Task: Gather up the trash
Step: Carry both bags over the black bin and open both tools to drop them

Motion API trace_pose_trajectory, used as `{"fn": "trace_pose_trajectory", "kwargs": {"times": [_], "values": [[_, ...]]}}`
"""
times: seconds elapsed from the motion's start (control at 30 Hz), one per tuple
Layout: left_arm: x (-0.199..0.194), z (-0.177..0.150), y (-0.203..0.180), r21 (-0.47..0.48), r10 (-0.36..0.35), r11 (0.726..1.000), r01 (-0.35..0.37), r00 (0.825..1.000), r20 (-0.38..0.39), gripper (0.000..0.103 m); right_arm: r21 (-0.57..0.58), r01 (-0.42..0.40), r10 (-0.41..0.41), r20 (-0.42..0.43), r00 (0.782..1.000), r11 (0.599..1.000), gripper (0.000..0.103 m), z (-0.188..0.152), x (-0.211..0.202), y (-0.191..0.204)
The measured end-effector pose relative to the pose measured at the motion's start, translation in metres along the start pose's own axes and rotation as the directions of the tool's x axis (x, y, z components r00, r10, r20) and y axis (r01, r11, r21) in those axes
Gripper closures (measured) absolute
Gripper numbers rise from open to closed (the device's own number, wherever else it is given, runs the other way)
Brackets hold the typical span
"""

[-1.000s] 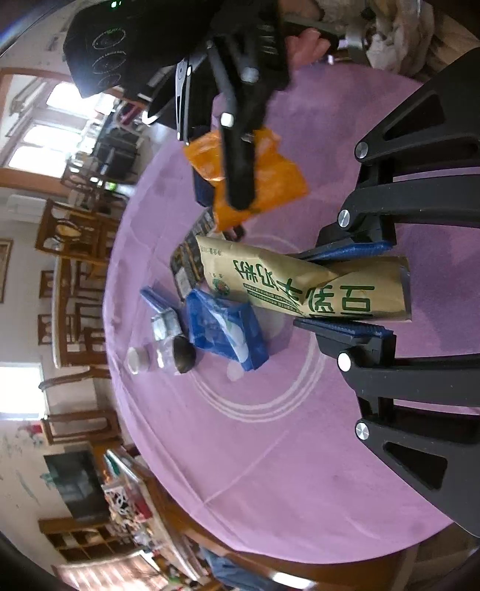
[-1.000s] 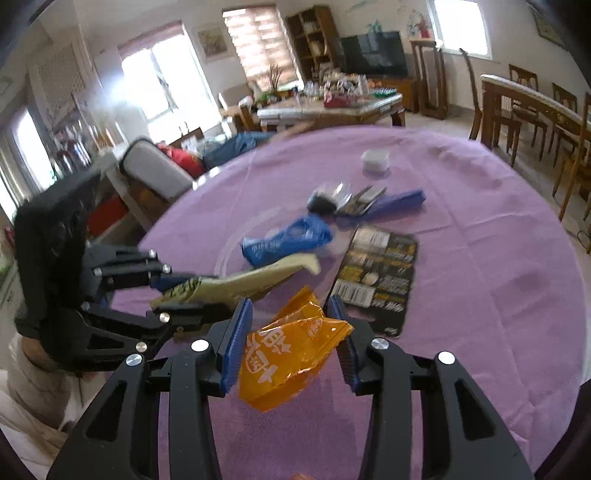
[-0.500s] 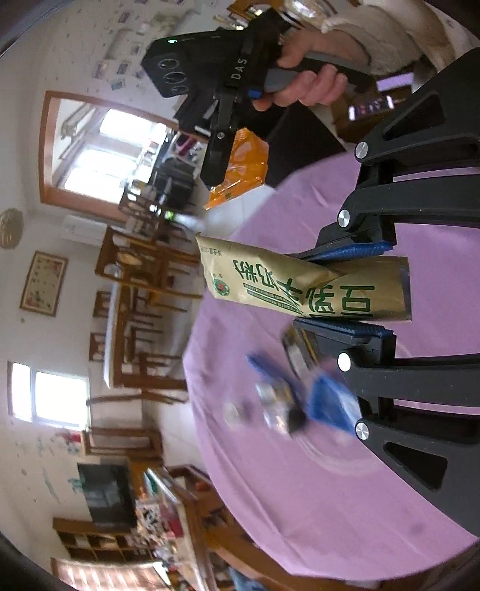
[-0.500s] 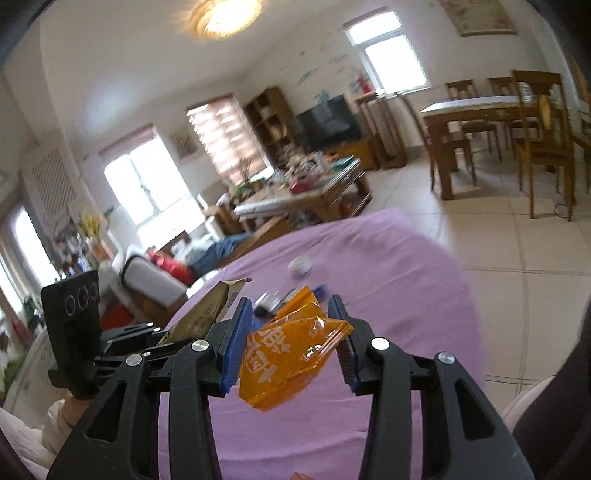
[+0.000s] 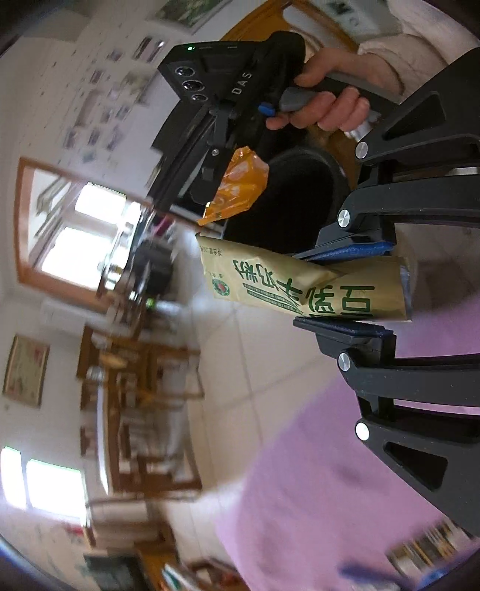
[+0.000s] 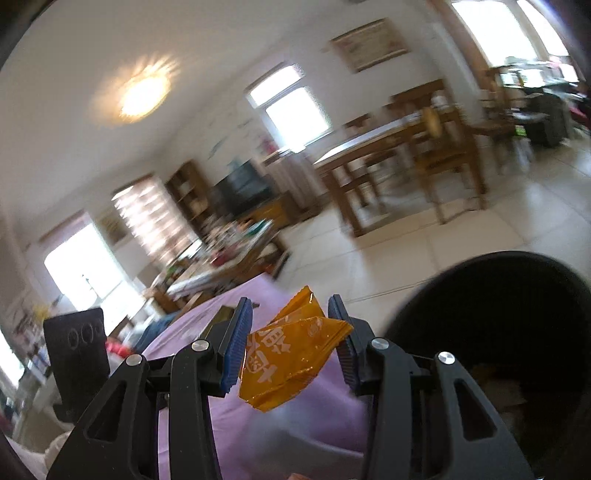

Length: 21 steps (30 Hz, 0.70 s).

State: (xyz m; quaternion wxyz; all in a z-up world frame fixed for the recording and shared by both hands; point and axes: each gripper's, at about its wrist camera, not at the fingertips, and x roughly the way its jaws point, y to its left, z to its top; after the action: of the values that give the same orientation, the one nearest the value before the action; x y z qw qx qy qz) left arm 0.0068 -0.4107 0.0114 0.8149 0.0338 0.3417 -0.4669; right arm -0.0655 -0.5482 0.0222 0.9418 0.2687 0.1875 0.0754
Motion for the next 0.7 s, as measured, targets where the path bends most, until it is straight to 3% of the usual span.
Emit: {"fn": "trace_pose_trajectory", "kwargs": {"times": [0.27, 0.57, 0.6, 0.63, 0.67, 0.7], "values": [[0.109, 0.02, -0.052, 0.04, -0.104, 0.993, 0.108, 0.99, -0.092, 0.075, 0.092, 0.146, -0.153, 0.075, 0.985, 0.985, 0.061, 0.004, -0.033, -0.071], [0.168, 0.015, -0.072, 0.055, -0.112, 0.991, 0.123, 0.98, -0.167, 0.074, 0.139, 0.186, -0.197, 0.074, 0.978, 0.973, 0.059, -0.006, -0.031, -0.108], [0.169, 0.015, -0.071, 0.058, -0.108, 0.991, 0.12, 0.979, -0.171, 0.068, 0.139, 0.188, -0.199, 0.069, 0.978, 0.972, 0.058, -0.004, -0.032, -0.115], [0.172, 0.015, -0.072, 0.064, -0.1, 0.991, 0.114, 0.979, -0.179, 0.048, 0.139, 0.19, -0.2, 0.064, 0.978, 0.972, 0.056, -0.005, -0.031, -0.116], [0.171, 0.016, -0.073, 0.072, -0.083, 0.993, 0.096, 0.981, -0.174, 0.035, 0.139, 0.187, -0.196, 0.06, 0.979, 0.973, 0.04, -0.006, -0.034, -0.116], [0.168, 0.016, -0.074, 0.086, -0.048, 0.994, 0.061, 0.988, -0.148, 0.014, 0.143, 0.181, -0.191, 0.059, 0.98, 0.973, 0.026, -0.006, -0.035, -0.118]]}}
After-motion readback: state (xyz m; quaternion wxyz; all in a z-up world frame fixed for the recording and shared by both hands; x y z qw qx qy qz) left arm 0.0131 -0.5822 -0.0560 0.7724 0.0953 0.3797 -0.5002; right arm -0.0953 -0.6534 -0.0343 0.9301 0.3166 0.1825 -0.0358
